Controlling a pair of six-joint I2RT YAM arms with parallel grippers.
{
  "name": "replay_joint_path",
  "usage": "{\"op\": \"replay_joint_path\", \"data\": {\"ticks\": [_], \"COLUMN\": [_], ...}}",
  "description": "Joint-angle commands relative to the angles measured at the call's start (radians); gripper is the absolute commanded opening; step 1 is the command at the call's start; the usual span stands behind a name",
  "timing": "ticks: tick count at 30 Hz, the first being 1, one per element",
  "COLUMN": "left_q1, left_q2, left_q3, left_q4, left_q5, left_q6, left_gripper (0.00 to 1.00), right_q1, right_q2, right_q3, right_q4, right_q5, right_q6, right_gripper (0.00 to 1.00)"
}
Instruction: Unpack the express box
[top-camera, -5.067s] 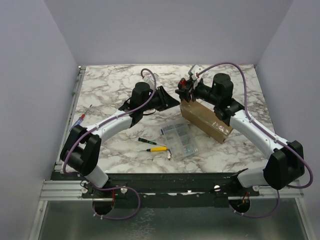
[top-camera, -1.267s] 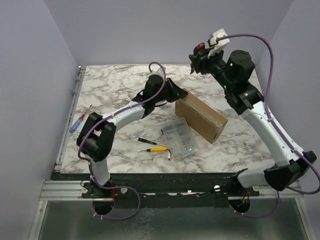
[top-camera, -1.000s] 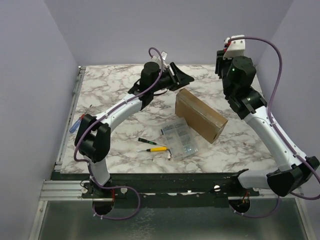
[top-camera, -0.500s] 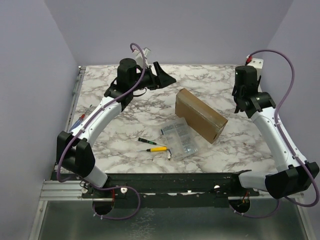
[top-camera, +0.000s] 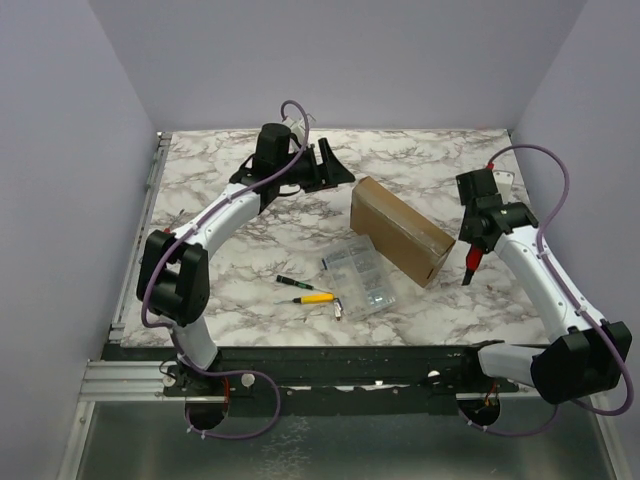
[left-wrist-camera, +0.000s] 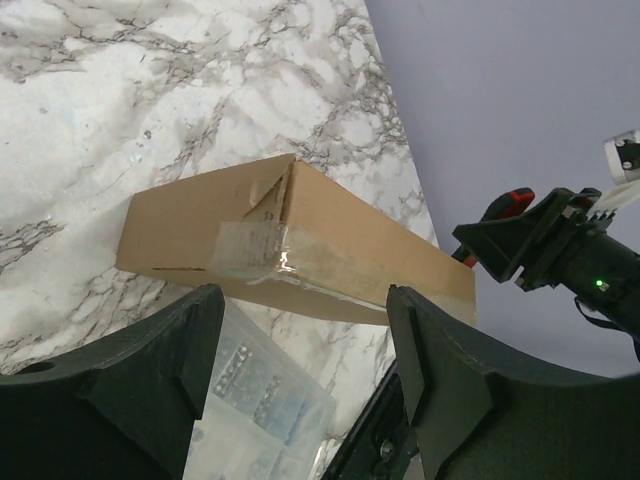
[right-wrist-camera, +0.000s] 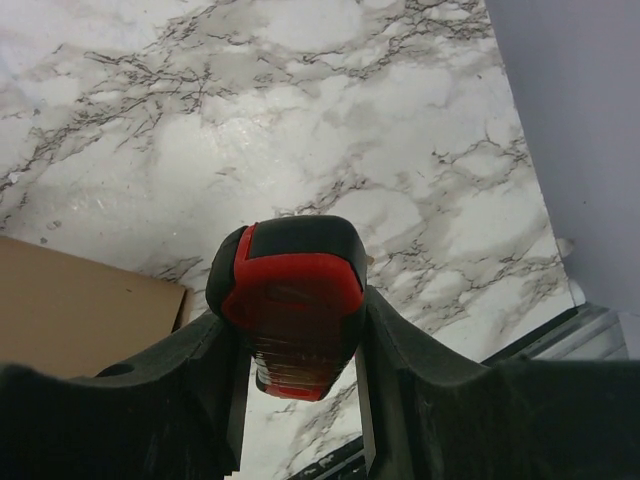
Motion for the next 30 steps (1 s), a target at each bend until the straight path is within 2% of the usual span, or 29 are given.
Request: {"op": "replay_joint_path", "data": {"ticks": [1, 8, 18, 24, 30], "left_q1": [0.0, -0.062, -0.105, -0.115, -0.176], "left_q2": [0.061, 0.142, 0.163, 0.178, 0.163], "left_q3": [0.058, 0.095, 0.08, 0.12, 0.116], "left_q4": [0.002, 0.02, 0.175, 0.191, 0.182], "left_q5": [0.047, 0.062, -0.009, -0.047, -0.138], "left_q6": [-0.005, -0.03, -0.154, -0.167, -0.144], "left_gripper": [0.73, 0.72, 0.69, 0.71, 0.71], "right_q1": [-0.011, -0.011, -0.011, -0.013, -0.014], "right_q2": [0.014, -0.02, 0.031, 0.14, 0.241], "right_q3": [0.001, -0.054, -0.075, -0.001, 0.15], "right_q4": [0.008, 0.059, 0.253, 0.313, 0.213], "right_q5": [-0.1, -0.251, -0.309, -0.22, -0.045], "right_q6": [0.042, 0.113, 0.175, 0.06, -0.039], "right_gripper": [0.0, 0.01, 0.01, 0.0, 0.0]}}
